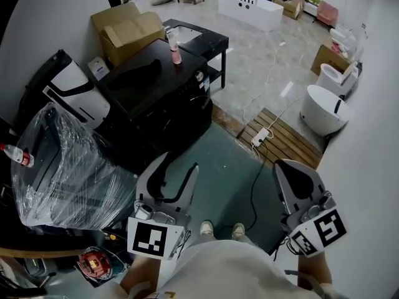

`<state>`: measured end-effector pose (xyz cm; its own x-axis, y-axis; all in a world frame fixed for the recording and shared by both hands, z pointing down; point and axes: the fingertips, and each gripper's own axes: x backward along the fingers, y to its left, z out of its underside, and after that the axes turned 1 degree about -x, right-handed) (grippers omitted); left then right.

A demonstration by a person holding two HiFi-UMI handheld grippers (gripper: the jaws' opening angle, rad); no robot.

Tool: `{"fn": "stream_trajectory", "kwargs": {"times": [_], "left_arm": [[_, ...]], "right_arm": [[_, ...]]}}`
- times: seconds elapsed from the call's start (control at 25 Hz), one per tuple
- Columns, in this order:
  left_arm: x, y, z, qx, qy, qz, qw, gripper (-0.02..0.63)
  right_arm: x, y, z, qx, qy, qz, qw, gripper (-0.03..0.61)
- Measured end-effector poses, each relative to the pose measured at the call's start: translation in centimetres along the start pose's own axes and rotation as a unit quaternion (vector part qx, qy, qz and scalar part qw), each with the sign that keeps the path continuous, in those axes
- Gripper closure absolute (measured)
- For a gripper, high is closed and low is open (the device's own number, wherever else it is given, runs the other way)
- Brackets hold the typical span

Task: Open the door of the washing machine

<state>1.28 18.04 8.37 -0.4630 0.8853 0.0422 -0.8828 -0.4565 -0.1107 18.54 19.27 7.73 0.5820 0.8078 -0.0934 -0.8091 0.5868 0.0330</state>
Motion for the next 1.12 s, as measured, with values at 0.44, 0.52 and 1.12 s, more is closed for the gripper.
{"fn": "stream_trajectory", "kwargs": {"times": [0.44, 0.52, 1.12], "left_arm": [[2.0, 5.7, 1.1, 0.004, -0.002, 0.000, 1.0000, 0.371], [2.2, 6.6, 1.4, -0.014, -0.005, 0.001, 0.9999, 0.371], [-4.7, 7.7, 4.6, -0.040, 0.030, -0.002, 0.9988, 0.371]], "right_arm": [[-3.6, 3.7, 0.4, -0.005, 0.009, 0.012, 1.000, 0.551], [-3.8, 4.2, 0.7, -0.008, 0.012, 0.015, 1.000, 0.551], [-7.9, -2.0, 2.4, -0.030, 0.009, 0.010, 0.999, 0.551]]}}
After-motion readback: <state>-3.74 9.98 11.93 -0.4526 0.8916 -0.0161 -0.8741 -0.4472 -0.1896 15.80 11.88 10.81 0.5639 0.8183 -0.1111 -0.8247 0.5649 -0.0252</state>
